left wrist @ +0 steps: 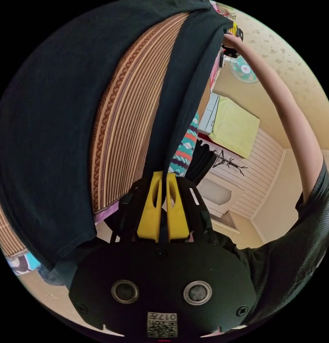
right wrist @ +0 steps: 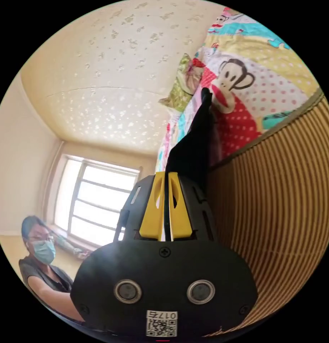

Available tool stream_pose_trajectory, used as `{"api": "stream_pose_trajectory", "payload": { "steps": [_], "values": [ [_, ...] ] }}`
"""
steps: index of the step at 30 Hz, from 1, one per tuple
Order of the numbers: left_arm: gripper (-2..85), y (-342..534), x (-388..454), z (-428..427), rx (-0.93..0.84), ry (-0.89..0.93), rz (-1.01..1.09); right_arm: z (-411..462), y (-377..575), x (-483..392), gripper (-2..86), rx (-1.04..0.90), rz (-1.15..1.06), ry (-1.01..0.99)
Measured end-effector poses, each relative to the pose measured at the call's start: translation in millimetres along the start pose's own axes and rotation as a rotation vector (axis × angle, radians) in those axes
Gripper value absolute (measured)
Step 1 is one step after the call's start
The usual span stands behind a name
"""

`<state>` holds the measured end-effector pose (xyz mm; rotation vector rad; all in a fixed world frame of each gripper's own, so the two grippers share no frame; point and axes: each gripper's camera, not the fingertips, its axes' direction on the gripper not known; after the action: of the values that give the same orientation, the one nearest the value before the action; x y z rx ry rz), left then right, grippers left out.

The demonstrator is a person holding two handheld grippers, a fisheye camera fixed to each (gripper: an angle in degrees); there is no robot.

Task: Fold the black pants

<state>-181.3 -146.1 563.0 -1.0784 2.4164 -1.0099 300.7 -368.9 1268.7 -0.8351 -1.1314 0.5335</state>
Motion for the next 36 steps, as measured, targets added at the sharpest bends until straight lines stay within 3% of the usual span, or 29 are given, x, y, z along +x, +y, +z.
{"api": "stream_pose_trajectory", "payload": {
  "steps": [2,6,8,11,17,23,28,30,36],
  "values": [
    [-0.9,1.7,-0.6,-13.6,-0.027,-0.092,-0.066,33.6,0.4,-4.2,2.2,-0.06,0.012,-0.034],
    [-0.9,0.2,-5.7,-37.2,-0.041,-0.173,-0.131,128.1,4.7,-15.2,2.8,-0.247,0.042,0.16],
    [-0.9,-2.3,-14.0,-53.6,-0.043,-0.215,-0.182,158.2,12.0,-8.5,3.5,-0.267,0.109,0.227],
    [-0.9,2.4,-25.7,-72.9,-0.015,-0.273,-0.252,180.2,27.3,7.8,4.9,-0.235,0.174,0.165],
    [-0.9,23.0,-42.2,-71.6,0.038,-0.182,-0.318,197.2,47.7,36.4,3.0,-0.284,0.279,0.162],
    [-0.9,15.9,-17.3,-67.1,-0.022,-0.28,-0.263,273.6,42.6,-1.6,10.4,-0.599,0.046,0.552],
    [-0.9,13.5,-2.0,-61.5,-0.066,-0.343,-0.246,365.4,73.6,-20.1,8.4,-0.808,-0.249,1.088],
    [-0.9,15.3,2.3,-61.7,-0.08,-0.346,-0.242,382.3,80.9,-18.7,6.4,-0.852,-0.293,1.108],
    [-0.9,33.8,43.4,-75.3,-0.157,-0.304,-0.141,378.7,92.5,-25.1,2.1,-0.698,-0.4,1.0]
  ]
}}
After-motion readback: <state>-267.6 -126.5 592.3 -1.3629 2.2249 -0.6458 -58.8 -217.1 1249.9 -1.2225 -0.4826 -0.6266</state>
